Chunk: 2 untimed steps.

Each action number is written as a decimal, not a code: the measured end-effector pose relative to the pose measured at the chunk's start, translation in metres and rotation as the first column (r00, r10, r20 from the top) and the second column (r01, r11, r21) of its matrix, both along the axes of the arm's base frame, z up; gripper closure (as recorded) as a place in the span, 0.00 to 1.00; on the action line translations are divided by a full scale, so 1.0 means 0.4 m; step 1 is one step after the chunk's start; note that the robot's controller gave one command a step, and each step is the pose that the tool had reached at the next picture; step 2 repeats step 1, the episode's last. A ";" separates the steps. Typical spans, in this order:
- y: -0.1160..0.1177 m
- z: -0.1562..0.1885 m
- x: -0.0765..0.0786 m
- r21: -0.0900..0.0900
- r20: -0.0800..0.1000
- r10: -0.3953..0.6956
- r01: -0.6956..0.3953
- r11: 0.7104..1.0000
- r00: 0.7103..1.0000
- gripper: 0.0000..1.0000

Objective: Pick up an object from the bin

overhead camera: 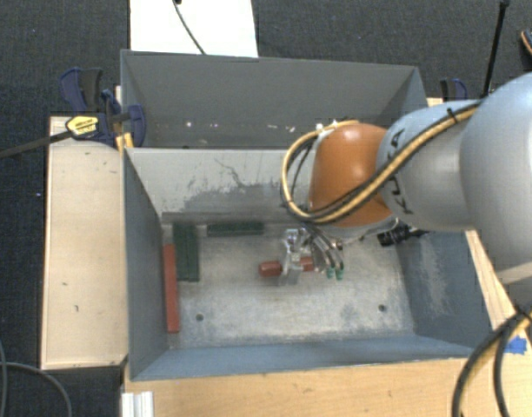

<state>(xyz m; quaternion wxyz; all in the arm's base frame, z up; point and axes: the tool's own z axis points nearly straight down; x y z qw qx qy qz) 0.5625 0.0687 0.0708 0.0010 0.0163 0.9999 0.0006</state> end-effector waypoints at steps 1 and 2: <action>0.051 0.484 -0.058 0.001 0.009 0.013 -0.013 1.000 1.000 1.00; 0.051 0.484 -0.058 0.001 0.009 0.013 -0.013 1.000 1.000 1.00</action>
Offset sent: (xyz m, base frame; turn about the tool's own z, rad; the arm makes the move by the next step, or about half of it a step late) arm -0.0248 0.0195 0.1880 -0.0096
